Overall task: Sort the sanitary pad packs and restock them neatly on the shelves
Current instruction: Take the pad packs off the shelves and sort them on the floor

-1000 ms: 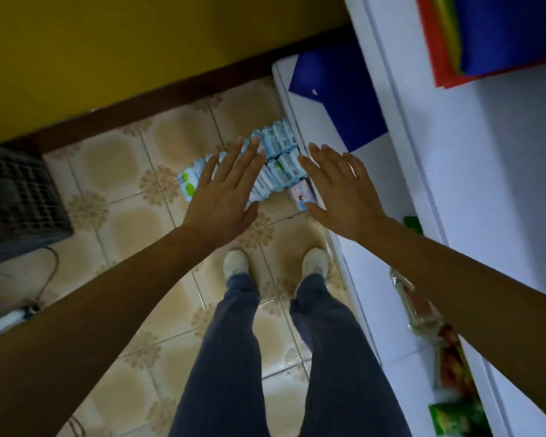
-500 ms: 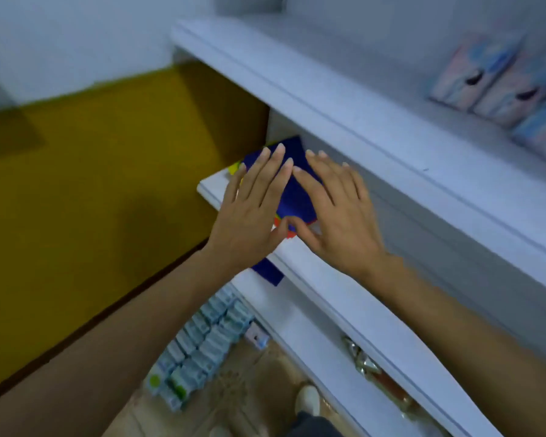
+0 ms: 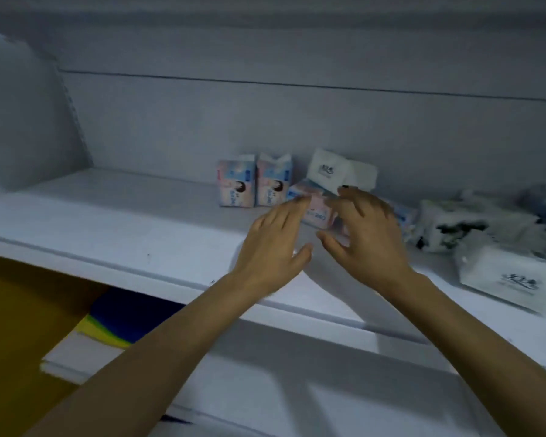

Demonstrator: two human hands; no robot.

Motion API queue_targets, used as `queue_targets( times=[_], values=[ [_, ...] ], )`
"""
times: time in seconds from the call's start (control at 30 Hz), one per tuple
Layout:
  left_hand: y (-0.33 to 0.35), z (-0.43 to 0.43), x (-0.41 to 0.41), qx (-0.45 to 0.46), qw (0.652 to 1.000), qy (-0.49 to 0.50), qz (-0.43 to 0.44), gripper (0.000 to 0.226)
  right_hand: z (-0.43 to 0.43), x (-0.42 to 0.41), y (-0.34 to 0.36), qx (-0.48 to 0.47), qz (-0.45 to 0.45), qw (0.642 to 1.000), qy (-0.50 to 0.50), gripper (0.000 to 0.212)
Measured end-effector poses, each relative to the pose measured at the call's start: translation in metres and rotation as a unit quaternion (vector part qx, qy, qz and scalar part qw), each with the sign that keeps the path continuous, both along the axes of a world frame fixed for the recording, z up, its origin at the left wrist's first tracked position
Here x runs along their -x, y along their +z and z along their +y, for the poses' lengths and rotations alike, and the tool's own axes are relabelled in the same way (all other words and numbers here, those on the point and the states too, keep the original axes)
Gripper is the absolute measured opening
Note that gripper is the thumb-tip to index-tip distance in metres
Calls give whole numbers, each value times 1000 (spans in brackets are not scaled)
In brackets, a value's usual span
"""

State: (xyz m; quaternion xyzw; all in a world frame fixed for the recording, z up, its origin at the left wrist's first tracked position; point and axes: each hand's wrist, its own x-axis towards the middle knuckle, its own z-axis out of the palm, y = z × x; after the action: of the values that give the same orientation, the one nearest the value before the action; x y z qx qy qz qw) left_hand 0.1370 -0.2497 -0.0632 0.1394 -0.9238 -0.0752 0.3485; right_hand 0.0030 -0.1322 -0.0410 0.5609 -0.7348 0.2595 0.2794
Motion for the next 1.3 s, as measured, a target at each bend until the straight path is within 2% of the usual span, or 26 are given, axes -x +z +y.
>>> queue_targets(
  times=[0.13, 0.2, 0.3, 0.37, 0.47, 0.57, 0.73, 0.8, 0.87, 0.93, 1.03, 1.13, 1.2, 1.27, 1.3],
  values=[
    [-2, 7, 58, -23, 999, -27, -11, 73, 16, 60, 4, 9, -55, 998, -15, 53],
    [-2, 10, 82, -19, 999, -38, -13, 73, 18, 83, 8, -17, -100, 994, -43, 56],
    [-9, 14, 110, -5, 998, -62, 4, 61, 13, 106, 2, -92, -149, 982, -70, 70],
    [-20, 13, 121, 2, 997, -72, -9, 55, 9, 111, -11, -103, -149, 981, -63, 73],
    [-35, 12, 122, 19, 997, -72, -27, 56, 6, 116, -29, -60, -143, 986, -56, 69],
    [-33, 11, 118, 4, 997, -73, 11, 54, 4, 117, -32, -58, -128, 988, -71, 64],
    [-28, 13, 114, -39, 996, -65, 55, 62, 3, 113, -24, -50, -189, 978, -64, 53],
    [-23, 17, 106, -77, 992, -80, 60, 68, 6, 102, -8, -44, -302, 952, -36, 37],
    [-14, 22, 92, -138, 983, -91, 75, 74, 9, 86, 8, -53, -438, 897, 30, 24],
    [-7, 28, 70, -185, 971, -88, 121, 79, 10, 63, 16, -40, -529, 842, 94, 21],
    [7, 31, 23, -294, 930, -55, 213, 89, 5, 12, 23, 14, -602, 781, 166, 24],
    [19, 32, -37, -477, 828, -44, 291, 95, -12, -55, 26, 38, -640, 731, 235, 19],
    [18, 27, -83, -552, 768, -18, 325, 91, -26, -104, 20, 21, -651, 708, 274, 19],
    [13, 19, -136, -587, 722, 11, 366, 86, -36, -157, 9, -26, -652, 688, 318, 37],
    [8, 16, -166, -591, 711, 26, 381, 85, -39, -184, 2, -54, -647, 684, 332, 46]
  ],
)
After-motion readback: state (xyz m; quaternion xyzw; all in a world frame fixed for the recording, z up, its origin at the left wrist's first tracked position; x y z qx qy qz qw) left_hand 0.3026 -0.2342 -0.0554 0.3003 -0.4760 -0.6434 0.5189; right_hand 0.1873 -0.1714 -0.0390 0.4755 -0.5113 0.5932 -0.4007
